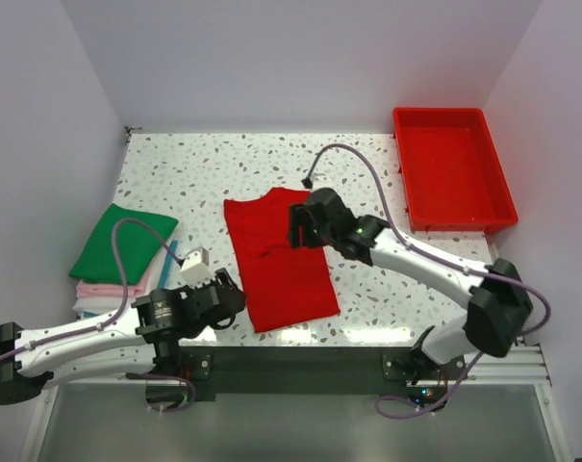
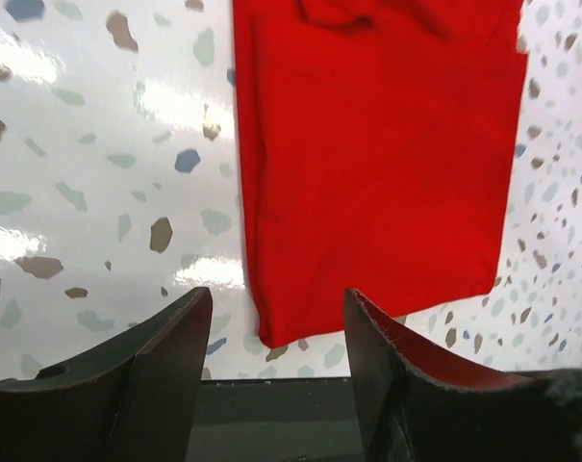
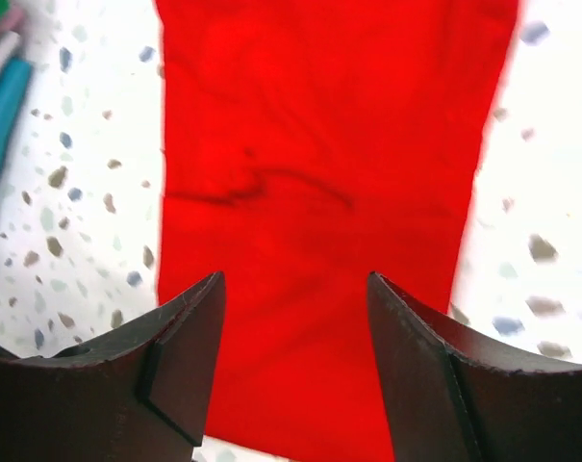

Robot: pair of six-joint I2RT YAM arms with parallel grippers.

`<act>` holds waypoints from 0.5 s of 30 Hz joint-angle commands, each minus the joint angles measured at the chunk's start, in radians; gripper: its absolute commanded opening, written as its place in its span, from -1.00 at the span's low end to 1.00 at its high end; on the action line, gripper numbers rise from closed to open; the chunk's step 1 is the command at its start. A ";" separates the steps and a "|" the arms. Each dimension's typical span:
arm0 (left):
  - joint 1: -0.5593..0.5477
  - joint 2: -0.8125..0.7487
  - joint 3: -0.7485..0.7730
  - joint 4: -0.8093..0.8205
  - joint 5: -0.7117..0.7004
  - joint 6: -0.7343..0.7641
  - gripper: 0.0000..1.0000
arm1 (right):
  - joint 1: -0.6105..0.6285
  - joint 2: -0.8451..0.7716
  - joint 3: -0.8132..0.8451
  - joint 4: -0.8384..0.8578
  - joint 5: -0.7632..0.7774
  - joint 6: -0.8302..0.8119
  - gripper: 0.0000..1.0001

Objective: Fold and stack the t-shirts
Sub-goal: Fold the tshirt

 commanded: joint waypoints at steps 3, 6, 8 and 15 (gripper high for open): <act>0.008 0.029 -0.114 0.212 0.206 0.031 0.19 | -0.001 -0.213 -0.302 -0.079 0.024 0.103 0.27; 0.008 0.075 -0.153 0.282 0.261 0.034 0.18 | -0.004 -0.338 -0.430 -0.098 0.019 0.148 0.25; 0.008 0.103 -0.168 0.313 0.272 0.038 0.17 | -0.007 -0.413 -0.503 -0.095 0.016 0.180 0.24; 0.008 0.160 -0.226 0.445 0.306 0.014 0.09 | -0.007 -0.432 -0.620 -0.021 -0.063 0.240 0.09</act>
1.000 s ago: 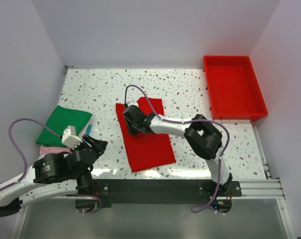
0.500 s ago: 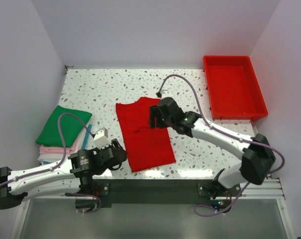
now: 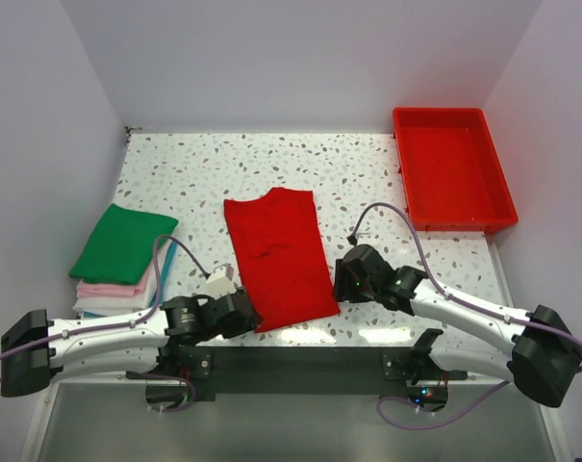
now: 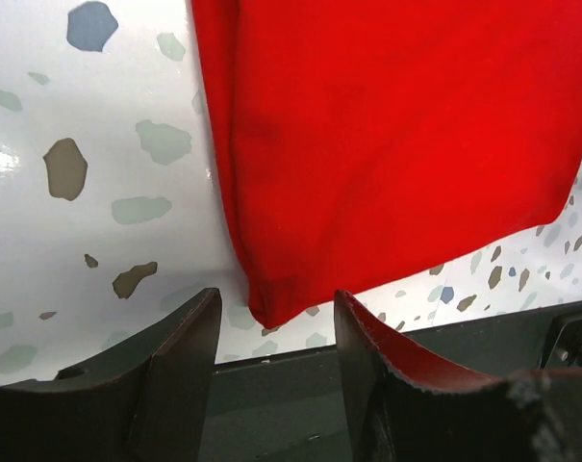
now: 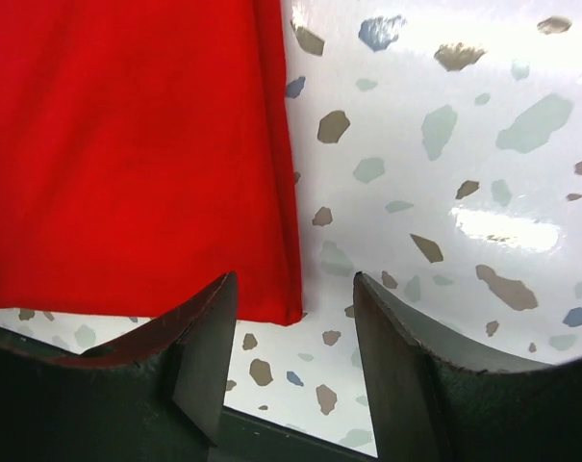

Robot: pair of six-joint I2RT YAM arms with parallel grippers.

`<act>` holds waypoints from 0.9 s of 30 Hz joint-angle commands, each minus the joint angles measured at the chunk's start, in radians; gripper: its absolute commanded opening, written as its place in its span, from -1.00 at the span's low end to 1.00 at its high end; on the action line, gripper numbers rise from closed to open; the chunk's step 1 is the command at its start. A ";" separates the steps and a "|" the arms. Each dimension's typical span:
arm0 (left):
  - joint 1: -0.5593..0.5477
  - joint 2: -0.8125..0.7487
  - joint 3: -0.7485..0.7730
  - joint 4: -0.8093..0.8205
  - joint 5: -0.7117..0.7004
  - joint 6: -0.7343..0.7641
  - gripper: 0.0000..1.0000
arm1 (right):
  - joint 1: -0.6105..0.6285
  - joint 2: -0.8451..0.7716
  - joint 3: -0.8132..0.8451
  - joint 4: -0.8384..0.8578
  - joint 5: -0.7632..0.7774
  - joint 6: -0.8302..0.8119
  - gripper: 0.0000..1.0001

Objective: Fold and stack the t-shirts
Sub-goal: Fold the tshirt

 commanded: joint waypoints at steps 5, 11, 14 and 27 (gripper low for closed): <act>0.005 0.023 -0.056 0.119 0.029 -0.073 0.02 | 0.001 0.034 -0.080 0.132 -0.086 0.090 0.04; 0.003 0.055 -0.077 0.116 0.044 -0.126 -0.05 | 0.000 0.042 -0.131 0.174 -0.109 0.120 0.01; 0.003 0.094 -0.067 0.128 0.037 -0.137 -0.05 | 0.000 0.054 -0.143 0.195 -0.120 0.131 -0.02; 0.003 0.152 -0.036 0.124 0.014 -0.122 -0.79 | 0.001 0.086 -0.151 0.238 -0.138 0.136 -0.69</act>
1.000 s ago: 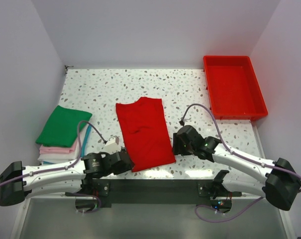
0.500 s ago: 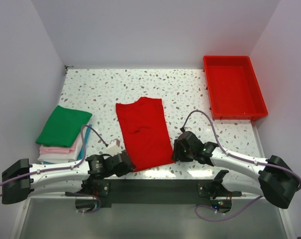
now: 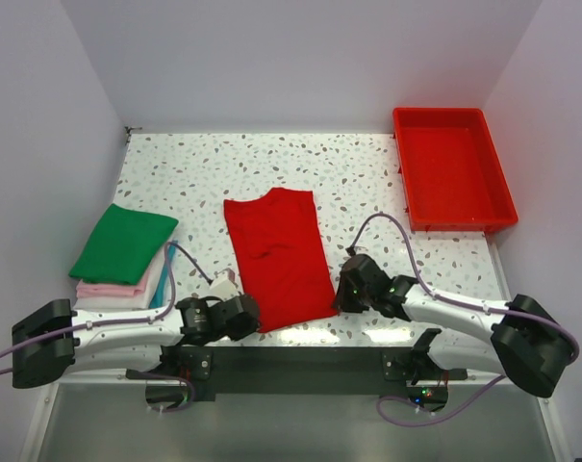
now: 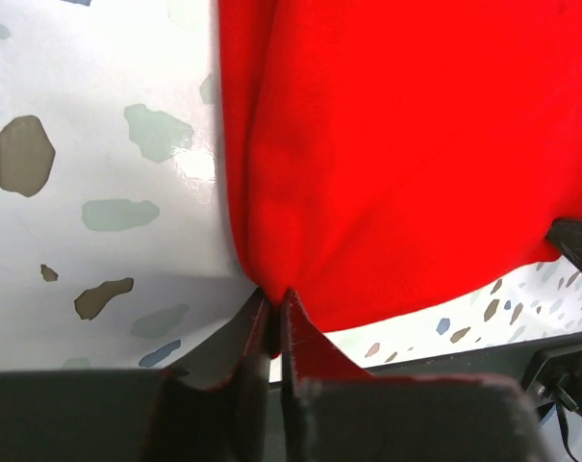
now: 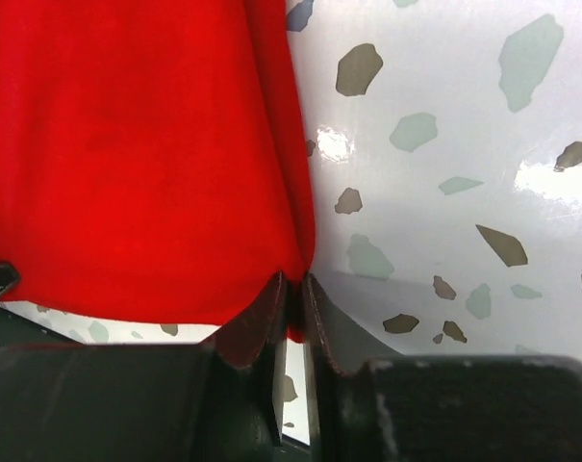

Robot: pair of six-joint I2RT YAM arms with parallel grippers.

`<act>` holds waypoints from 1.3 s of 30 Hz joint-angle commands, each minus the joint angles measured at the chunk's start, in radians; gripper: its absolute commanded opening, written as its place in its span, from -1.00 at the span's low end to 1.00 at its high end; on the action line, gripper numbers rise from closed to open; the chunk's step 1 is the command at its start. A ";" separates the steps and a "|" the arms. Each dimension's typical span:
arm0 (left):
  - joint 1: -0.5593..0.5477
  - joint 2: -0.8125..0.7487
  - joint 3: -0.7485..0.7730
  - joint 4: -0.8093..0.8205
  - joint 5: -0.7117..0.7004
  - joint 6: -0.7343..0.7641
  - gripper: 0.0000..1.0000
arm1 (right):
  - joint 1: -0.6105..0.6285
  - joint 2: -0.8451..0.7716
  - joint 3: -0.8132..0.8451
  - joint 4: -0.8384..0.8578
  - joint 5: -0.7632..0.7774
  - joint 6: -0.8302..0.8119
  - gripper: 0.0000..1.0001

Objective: Fold and stack the t-shirts
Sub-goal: Fold the tshirt

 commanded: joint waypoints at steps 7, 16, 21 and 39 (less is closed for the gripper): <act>-0.005 0.001 0.078 -0.135 -0.008 0.091 -1.00 | 0.026 -0.081 -0.038 -0.047 -0.022 -0.021 -1.00; -0.125 -0.052 0.233 -0.346 -0.129 0.044 -1.00 | 0.089 -0.317 0.006 -0.242 0.053 0.016 -1.00; 0.110 -0.063 0.319 -0.267 -0.128 0.247 -1.00 | 0.069 -0.208 0.188 -0.308 0.184 -0.085 -1.00; 0.762 0.412 0.684 0.163 0.128 0.658 -1.00 | -0.355 0.694 1.127 -0.139 -0.134 -0.337 -1.00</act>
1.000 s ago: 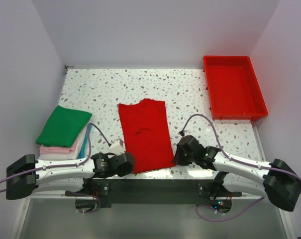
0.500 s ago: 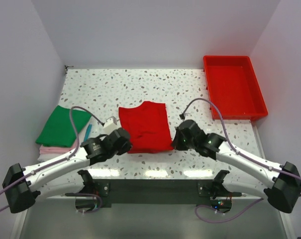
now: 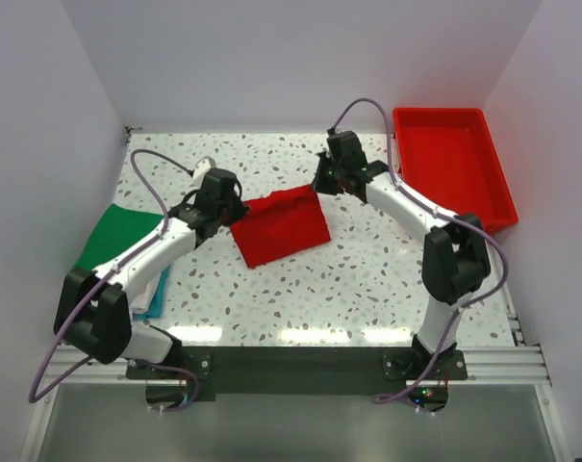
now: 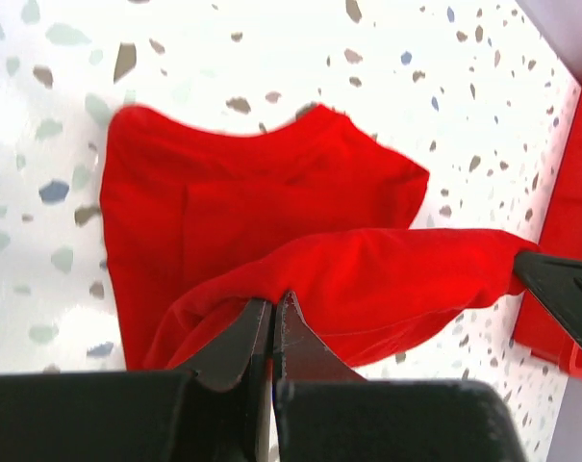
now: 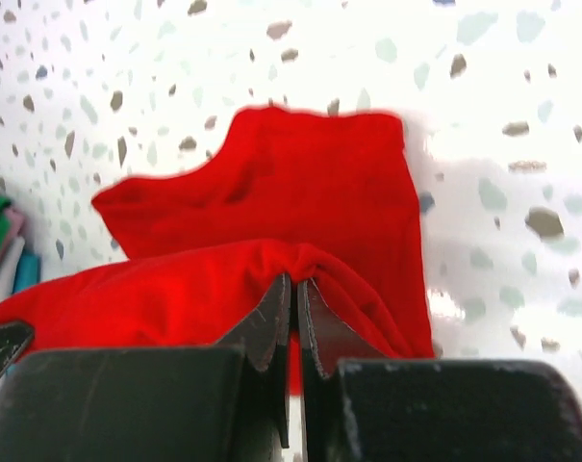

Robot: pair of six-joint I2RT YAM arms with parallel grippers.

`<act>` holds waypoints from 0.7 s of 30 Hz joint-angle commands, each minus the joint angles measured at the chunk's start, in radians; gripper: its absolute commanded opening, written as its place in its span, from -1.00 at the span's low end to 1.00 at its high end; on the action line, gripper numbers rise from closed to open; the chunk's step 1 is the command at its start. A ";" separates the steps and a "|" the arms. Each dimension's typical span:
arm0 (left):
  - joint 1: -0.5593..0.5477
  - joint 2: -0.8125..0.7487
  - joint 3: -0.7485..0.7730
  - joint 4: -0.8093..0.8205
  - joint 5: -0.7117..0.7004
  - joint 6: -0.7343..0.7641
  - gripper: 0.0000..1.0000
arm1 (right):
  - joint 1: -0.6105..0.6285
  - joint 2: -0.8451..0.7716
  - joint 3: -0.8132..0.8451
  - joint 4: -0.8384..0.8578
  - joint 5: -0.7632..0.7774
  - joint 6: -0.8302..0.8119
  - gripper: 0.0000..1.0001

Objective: Fold and stack the t-shirts
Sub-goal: Fold the tshirt

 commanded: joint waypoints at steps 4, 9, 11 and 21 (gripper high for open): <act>0.122 0.130 0.091 0.130 0.067 0.060 -1.00 | -0.026 0.231 0.285 0.030 -0.121 -0.045 -1.00; 0.210 0.278 0.132 0.203 0.142 0.118 -0.53 | -0.043 0.459 0.550 -0.055 -0.143 -0.060 -0.51; 0.255 0.302 0.154 0.223 0.157 0.150 0.40 | -0.063 0.486 0.616 -0.082 -0.146 -0.076 0.29; 0.258 0.197 0.027 0.136 0.102 0.146 0.67 | -0.059 0.356 0.505 -0.129 -0.017 -0.192 0.68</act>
